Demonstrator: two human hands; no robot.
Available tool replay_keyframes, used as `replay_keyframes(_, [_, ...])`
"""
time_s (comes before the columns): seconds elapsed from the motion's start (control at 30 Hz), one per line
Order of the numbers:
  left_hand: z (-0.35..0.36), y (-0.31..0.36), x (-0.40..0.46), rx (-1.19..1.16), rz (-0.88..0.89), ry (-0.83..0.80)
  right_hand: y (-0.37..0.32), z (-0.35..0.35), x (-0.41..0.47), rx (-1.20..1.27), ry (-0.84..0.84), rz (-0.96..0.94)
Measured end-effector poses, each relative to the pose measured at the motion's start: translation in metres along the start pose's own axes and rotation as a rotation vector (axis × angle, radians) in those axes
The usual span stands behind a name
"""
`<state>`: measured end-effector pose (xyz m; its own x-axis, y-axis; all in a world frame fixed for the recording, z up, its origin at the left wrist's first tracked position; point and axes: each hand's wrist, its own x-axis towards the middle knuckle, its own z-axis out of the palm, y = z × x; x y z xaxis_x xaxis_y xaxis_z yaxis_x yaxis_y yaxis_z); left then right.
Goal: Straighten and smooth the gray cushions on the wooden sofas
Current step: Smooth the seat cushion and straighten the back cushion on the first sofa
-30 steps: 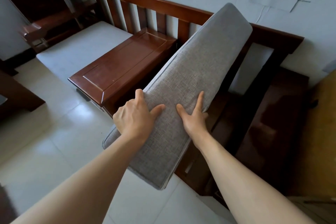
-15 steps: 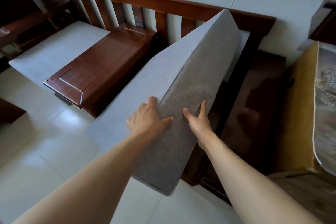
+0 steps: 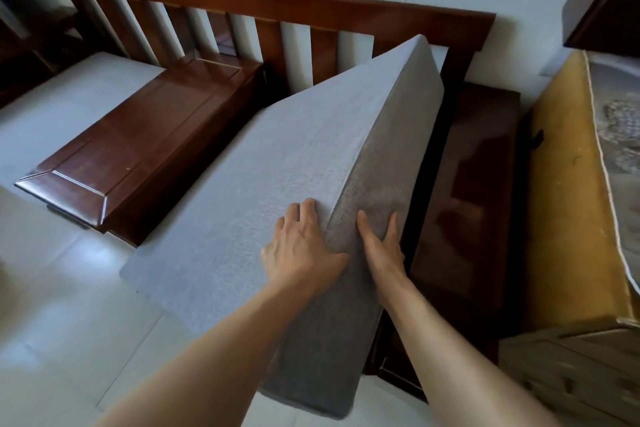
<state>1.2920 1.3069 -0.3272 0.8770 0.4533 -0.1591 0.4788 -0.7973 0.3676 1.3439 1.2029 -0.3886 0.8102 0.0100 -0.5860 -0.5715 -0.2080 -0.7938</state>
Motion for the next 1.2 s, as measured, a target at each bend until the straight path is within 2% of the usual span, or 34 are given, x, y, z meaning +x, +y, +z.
replay_keyframes(0.17, [-0.003,0.005,0.023,-0.072,0.125,-0.084,-0.004,0.002,0.004,0.008,0.004,0.057])
replay_keyframes(0.27, [-0.010,0.011,0.049,-0.146,0.330,-0.131,-0.004,0.003,0.009,-0.033,0.017,0.108])
replay_keyframes(0.37, [-0.005,0.025,0.072,0.067,0.642,-0.267,0.001,0.003,0.016,-0.077,0.041,0.142])
replay_keyframes(0.43, [-0.002,0.038,0.087,0.287,0.780,-0.331,0.004,-0.001,0.021,-0.087,0.031,0.158])
replay_keyframes(0.6, [-0.001,0.057,0.118,0.714,1.022,-0.323,0.014,-0.012,0.031,-0.069,-0.020,0.171])
replay_keyframes(0.67, [0.006,0.057,0.126,0.817,1.121,-0.293,0.018,-0.014,0.033,-0.036,-0.020,0.155])
replay_keyframes(0.83, [0.020,0.061,0.135,0.806,1.222,-0.321,0.018,-0.007,0.032,-0.017,0.052,0.140])
replay_keyframes(1.03, [0.018,0.051,0.150,0.666,1.362,-0.316,-0.003,0.018,0.020,0.001,0.149,0.089])
replay_keyframes(1.13, [0.018,0.044,0.162,0.758,1.413,-0.318,-0.013,0.030,0.019,0.021,0.171,0.017])
replay_keyframes(1.2, [0.022,0.037,0.170,0.834,1.419,-0.375,-0.005,0.034,0.022,-0.040,0.186,0.075])
